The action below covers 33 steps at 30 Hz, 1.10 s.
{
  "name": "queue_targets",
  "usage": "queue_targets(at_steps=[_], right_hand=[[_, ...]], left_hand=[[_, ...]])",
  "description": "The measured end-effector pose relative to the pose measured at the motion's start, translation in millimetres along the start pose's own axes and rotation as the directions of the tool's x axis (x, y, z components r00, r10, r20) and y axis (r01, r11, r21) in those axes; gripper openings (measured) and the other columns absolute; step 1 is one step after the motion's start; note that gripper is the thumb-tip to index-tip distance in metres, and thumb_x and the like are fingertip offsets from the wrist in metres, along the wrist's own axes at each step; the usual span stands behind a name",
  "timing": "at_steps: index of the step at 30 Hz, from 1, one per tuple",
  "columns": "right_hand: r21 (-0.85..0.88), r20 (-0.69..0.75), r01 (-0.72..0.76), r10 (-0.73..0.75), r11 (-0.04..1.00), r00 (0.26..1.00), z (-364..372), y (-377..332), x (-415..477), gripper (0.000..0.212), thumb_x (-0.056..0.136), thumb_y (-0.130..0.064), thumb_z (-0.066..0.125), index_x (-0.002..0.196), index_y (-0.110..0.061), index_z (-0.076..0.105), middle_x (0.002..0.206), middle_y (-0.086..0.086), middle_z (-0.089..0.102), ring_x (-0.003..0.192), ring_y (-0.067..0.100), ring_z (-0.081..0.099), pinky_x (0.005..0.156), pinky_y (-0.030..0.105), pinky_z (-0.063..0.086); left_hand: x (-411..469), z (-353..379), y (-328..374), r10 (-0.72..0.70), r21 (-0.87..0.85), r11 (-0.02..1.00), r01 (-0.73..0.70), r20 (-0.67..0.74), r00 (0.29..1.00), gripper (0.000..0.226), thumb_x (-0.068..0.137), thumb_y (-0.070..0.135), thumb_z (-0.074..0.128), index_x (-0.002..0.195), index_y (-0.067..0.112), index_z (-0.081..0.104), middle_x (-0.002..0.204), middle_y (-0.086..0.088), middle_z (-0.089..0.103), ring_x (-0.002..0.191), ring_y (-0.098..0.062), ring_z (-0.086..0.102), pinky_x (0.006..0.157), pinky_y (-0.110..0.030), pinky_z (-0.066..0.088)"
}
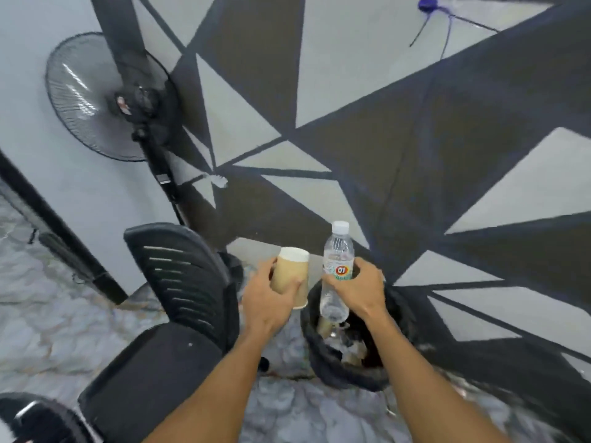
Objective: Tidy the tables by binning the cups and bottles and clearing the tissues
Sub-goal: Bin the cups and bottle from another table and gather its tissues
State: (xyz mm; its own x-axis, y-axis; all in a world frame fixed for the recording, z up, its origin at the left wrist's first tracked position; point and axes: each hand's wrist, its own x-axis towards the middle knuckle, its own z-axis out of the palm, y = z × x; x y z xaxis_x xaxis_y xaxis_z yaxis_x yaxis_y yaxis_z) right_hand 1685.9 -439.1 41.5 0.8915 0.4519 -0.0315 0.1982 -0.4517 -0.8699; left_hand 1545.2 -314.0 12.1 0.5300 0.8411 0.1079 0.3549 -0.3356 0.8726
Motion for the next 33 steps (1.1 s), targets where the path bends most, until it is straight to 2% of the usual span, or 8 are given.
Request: queue_targets(at_steps=[5, 9, 13, 17, 23, 27, 31, 33], right_hand=[[-0.031, -0.086, -0.15, 0.147, 0.988, 0.985, -50.0, 58.6, 21.4, 0.032, 0.066, -0.029, 0.088, 0.087, -0.028, 0.064, 0.085, -0.01, 0.067, 0.082, 0.012, 0.066, 0.078, 0.029, 0.053], [-0.051, -0.077, -0.275, 0.271, 0.96, 0.96, -56.7, 107.7, 47.6, 0.04, 0.064, -0.028, 0.09, 0.098, -0.02, 0.07, 0.094, -0.004, 0.073, 0.085, 0.012, 0.067, 0.079, 0.027, 0.052], [-0.039, -0.064, -0.391, 0.388, 0.92, 0.919, -48.5, 151.2, 89.6, 0.042, 0.064, -0.027, 0.091, 0.101, -0.02, 0.071, 0.092, -0.005, 0.074, 0.081, 0.01, 0.067, 0.075, 0.026, 0.051], [-0.01, -0.069, -0.492, 0.49, 0.87, 0.869, -30.0, 199.0, 134.6, 0.039, 0.064, -0.021, 0.091, 0.099, -0.021, 0.072, 0.088, -0.007, 0.074, 0.076, 0.003, 0.065, 0.064, 0.019, 0.046], [-0.041, -0.041, -0.576, 0.575, 0.816, 0.817, 13.9, 297.2, 181.1, 0.04, 0.065, -0.02, 0.091, 0.099, -0.018, 0.07, 0.086, -0.006, 0.069, 0.073, 0.003, 0.062, 0.061, 0.011, 0.043], [-0.079, -0.023, -0.614, 0.614, 0.785, 0.789, 45.8, 374.1, 202.9, 0.041, 0.067, -0.021, 0.089, 0.104, -0.012, 0.071, 0.097, 0.005, 0.074, 0.091, 0.022, 0.069, 0.078, 0.032, 0.054], [-0.064, -0.014, -0.678, 0.678, 0.733, 0.735, 71.6, 441.3, 221.8, 0.049, 0.068, -0.02, 0.09, 0.11, -0.01, 0.068, 0.104, 0.007, 0.072, 0.091, 0.02, 0.067, 0.081, 0.031, 0.053], [-0.05, -0.007, -0.7, 0.701, 0.712, 0.713, 81.1, 470.3, 227.9, 0.051, 0.067, -0.02, 0.091, 0.111, -0.009, 0.068, 0.104, 0.006, 0.072, 0.088, 0.017, 0.065, 0.079, 0.029, 0.051]], left_hand=[[12.5, 76.0, 8.1, -0.016, 0.017, 1.0, 0.014, 0.147, 0.989, 0.057, 0.075, 0.056, 0.072, 0.127, 0.042, 0.051, 0.115, 0.012, 0.064, 0.104, -0.014, 0.06, 0.091, -0.042, 0.053], [27.2, 126.4, -1.9, -0.099, 0.065, 0.994, 0.084, 0.262, 0.96, 0.056, 0.079, 0.051, 0.074, 0.129, 0.04, 0.05, 0.114, 0.012, 0.063, 0.103, -0.013, 0.059, 0.087, -0.034, 0.05], [56.5, 179.9, -32.1, -0.186, 0.114, 0.981, 0.157, 0.336, 0.923, 0.062, 0.074, 0.064, 0.066, 0.13, 0.045, 0.046, 0.12, 0.01, 0.065, 0.109, -0.019, 0.06, 0.093, -0.048, 0.053], [85.1, 235.2, -64.3, -0.285, 0.186, 0.955, 0.229, 0.383, 0.878, 0.064, 0.078, 0.059, 0.069, 0.135, 0.036, 0.047, 0.126, 0.007, 0.064, 0.111, -0.02, 0.06, 0.095, -0.048, 0.052], [102.0, 324.1, -137.7, -0.421, 0.273, 0.904, 0.329, 0.444, 0.791, 0.07, 0.078, 0.06, 0.069, 0.137, 0.029, 0.048, 0.126, 0.001, 0.065, 0.113, -0.024, 0.06, 0.094, -0.048, 0.052], [102.4, 380.7, -193.1, -0.509, 0.334, 0.857, 0.392, 0.435, 0.743, 0.06, 0.08, 0.053, 0.074, 0.129, 0.025, 0.054, 0.117, -0.003, 0.069, 0.108, -0.026, 0.063, 0.09, -0.044, 0.053], [98.8, 433.4, -240.2, -0.562, 0.364, 0.824, 0.434, 0.425, 0.71, 0.055, 0.082, 0.047, 0.076, 0.126, 0.019, 0.058, 0.113, -0.006, 0.07, 0.106, -0.026, 0.063, 0.087, -0.036, 0.051], [94.3, 458.8, -263.4, -0.577, 0.385, 0.813, 0.437, 0.426, 0.697, 0.059, 0.082, 0.049, 0.074, 0.13, 0.02, 0.057, 0.117, -0.007, 0.069, 0.11, -0.028, 0.062, 0.091, -0.039, 0.051]])
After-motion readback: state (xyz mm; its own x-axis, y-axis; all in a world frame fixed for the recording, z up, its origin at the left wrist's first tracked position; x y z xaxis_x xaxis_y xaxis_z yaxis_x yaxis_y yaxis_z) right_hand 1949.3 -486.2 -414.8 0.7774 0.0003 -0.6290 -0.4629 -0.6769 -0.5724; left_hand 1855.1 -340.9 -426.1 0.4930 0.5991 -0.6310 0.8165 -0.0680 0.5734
